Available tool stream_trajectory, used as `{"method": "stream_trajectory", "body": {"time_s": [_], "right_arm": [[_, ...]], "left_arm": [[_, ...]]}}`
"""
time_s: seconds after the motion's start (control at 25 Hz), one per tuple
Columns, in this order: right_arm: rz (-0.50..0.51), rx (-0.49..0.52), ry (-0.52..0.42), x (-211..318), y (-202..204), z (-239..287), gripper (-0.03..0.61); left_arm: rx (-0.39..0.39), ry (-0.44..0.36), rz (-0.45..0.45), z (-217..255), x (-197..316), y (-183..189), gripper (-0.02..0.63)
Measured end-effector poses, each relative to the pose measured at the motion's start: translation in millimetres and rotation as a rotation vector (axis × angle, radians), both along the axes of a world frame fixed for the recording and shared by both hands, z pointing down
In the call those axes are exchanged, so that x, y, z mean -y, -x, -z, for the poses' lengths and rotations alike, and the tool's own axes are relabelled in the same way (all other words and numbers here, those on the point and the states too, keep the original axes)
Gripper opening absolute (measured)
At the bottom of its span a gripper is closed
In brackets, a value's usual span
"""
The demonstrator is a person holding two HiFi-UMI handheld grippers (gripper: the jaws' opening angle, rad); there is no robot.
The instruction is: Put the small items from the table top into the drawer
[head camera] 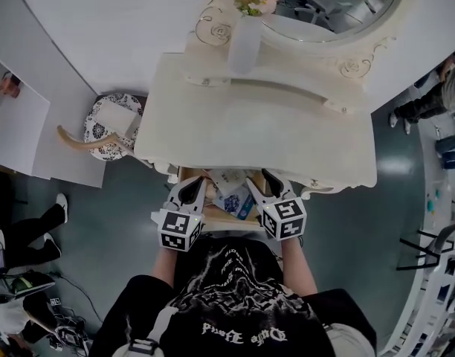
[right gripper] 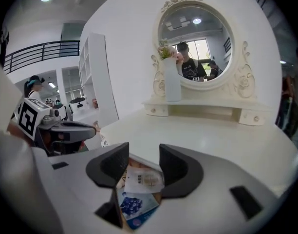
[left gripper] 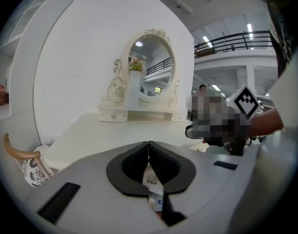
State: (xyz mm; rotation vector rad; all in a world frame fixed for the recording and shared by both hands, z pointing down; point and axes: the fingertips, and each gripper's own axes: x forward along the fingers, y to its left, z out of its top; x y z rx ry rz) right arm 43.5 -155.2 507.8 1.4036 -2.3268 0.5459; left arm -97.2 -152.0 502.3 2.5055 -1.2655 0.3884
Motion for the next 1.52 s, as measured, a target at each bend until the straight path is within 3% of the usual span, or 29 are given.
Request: {"method": "stream_trajectory", "body": {"time_s": [0.32,0.48,0.84,1.52], "right_arm": [[-0.048,-0.030,-0.034,-10,-9,-6,0.045],[-0.035,-0.052,-0.057,-11,-8,-6,0.012],[-0.027,-0.051,-0.140,-13,-17,7,0.011],[-0.013,-0.083,-0.152,-15,-22,6,0.009]], "left_arm": [[-0.025,-0.008,-0.007,4,0,-6,0.015],[-0.019,-0.016,-0.020,5,-1,-11,0.015],[0.004,-0.025,-0.020,6,-4,-11,0.015],[0.017,-0.030,-0.010,6,-6,-10,0.015]]}}
